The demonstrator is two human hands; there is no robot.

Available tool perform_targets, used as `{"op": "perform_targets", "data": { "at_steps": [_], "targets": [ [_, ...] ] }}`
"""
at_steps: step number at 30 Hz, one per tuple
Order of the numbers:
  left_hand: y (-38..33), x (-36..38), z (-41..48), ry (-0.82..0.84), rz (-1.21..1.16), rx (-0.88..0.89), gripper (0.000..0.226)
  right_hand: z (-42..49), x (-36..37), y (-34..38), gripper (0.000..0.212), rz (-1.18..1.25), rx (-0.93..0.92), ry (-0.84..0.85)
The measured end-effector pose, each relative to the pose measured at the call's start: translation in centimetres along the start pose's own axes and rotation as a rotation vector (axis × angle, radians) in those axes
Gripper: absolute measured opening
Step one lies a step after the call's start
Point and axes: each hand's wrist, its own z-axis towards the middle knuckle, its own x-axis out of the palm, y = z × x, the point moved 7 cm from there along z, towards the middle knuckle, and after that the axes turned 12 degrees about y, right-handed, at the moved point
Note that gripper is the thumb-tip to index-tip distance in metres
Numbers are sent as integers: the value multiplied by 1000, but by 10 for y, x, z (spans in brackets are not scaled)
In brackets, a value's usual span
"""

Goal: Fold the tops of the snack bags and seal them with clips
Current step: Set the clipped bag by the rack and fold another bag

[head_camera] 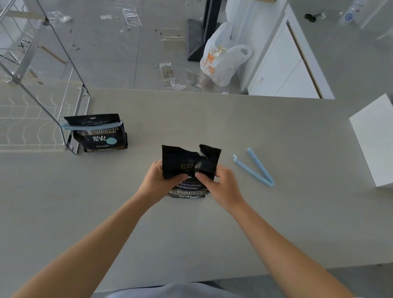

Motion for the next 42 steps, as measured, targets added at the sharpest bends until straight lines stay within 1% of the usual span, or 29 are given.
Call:
{"op": "perform_targets", "data": {
  "at_steps": [1,3,4,6,8,9,10,11,13,15,17,19,21,24,27,30,33,34,36,39,40,42],
  "targets": [
    [2,0,-1,-5,-39,-27,25,-1,-1,-2,10,77,22,-30],
    [7,-1,-2,-45,-78,-96,17,-1,-3,-6,10,257,78,-76],
    [7,-4,-2,-84,-70,-113,17,0,-4,-6,11,306,86,-104],
    [1,-11,-3,-211,-84,-98,27,0,-8,-5,22,334,88,-190],
    [-10,-21,-7,-351,-89,-42,33,-5,-17,-1,30,300,61,-332],
    [-15,-24,-9,-388,-61,-13,34,-8,-22,4,30,237,17,-398],
    [-20,-25,-10,-404,-25,11,33,-11,-26,10,27,134,-47,-436],
    [-24,-25,-11,-408,17,30,31,-13,-27,17,22,10,-123,-440],
    [-31,-26,-13,-404,144,80,24,-17,-23,27,20,-211,-264,-398],
    [-36,-23,-13,-343,265,144,21,-17,-16,28,26,-285,-303,-305],
    [-36,-13,-9,-203,326,167,30,-13,-9,25,38,-280,-263,-202],
    [-33,-5,-4,-84,379,146,41,-7,-6,22,46,-247,-209,-117],
    [-31,-5,-2,-73,413,126,46,-2,-6,23,48,-217,-162,-64],
    [-29,-11,-2,-83,393,98,44,1,-10,23,43,-158,-110,-28],
    [-24,-14,-4,-58,385,73,36,0,-14,19,30,-115,-83,12],
    [-14,-18,-7,-46,393,39,24,-5,-15,16,19,-159,-97,26],
    [-8,-20,-9,-94,444,32,17,-8,-14,16,16,-250,-130,-13],
    [-5,-20,-8,-104,450,21,14,-8,-13,15,14,-247,-130,-23],
    [6,-18,-5,-75,380,-44,8,-7,-13,12,12,-194,-98,-40],
    [26,-10,-3,-30,43,-211,7,-3,-12,6,12,-188,-60,-75],
    [29,-8,-4,-46,-28,-242,13,-2,-11,6,11,-190,-57,-74],
    [32,-3,-3,-78,-88,-256,43,0,-8,5,12,-181,-48,-58]
  ]
}}
